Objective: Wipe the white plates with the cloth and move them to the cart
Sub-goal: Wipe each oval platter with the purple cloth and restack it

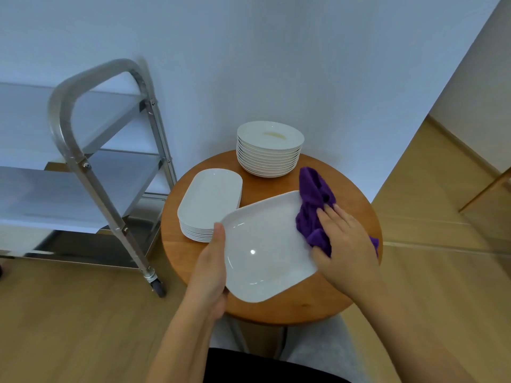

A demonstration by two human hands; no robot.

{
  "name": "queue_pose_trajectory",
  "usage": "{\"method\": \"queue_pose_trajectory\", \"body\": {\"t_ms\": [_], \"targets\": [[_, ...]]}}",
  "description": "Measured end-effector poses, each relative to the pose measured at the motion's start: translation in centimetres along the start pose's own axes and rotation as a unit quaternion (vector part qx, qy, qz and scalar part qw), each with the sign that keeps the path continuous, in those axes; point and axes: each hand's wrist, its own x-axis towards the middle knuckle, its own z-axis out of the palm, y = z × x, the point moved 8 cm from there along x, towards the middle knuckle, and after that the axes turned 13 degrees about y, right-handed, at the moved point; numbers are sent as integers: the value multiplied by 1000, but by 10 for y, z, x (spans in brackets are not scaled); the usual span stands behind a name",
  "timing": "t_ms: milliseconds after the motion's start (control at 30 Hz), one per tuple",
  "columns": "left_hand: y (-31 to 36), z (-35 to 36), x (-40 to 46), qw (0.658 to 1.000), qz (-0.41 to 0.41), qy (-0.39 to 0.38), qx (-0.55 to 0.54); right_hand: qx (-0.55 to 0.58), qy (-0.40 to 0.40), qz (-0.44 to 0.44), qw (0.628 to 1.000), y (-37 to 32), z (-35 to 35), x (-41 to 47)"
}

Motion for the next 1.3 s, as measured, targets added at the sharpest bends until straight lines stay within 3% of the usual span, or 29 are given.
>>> {"method": "queue_pose_trajectory", "body": {"t_ms": [100,233,433,500,600,733,833,967,1033,1100,1200,1300], "targets": [[13,0,5,1000,19,-4,15,73,-59,80,992,-3,18,3],[21,8,6,997,51,-12,48,166,-122,76,976,-33,37,0],[12,11,9,997,51,19,45,248,-183,-20,951,-98,44,-21],[5,10,7,999,10,40,17,213,-189,-62,957,-119,48,-31],[2,14,4,1000,-12,13,1,117,-100,-69,986,-121,41,-29],[6,30,0,995,-38,-90,9,178,22,3,984,-101,14,-20],[12,26,3,994,-36,-98,9,355,39,149,922,-68,3,-12],[-5,-14,18,990,0,105,93,581,54,312,750,-25,2,-10],[-24,-19,17,994,-59,95,-7,659,30,336,672,-14,4,-13],[-39,-8,14,977,-153,3,-149,708,-14,345,616,-10,12,-20],[-40,6,12,938,-209,-71,-267,729,-43,358,582,-3,24,-29],[-38,7,16,933,-213,-69,-280,703,-38,388,595,11,30,-32]]}}
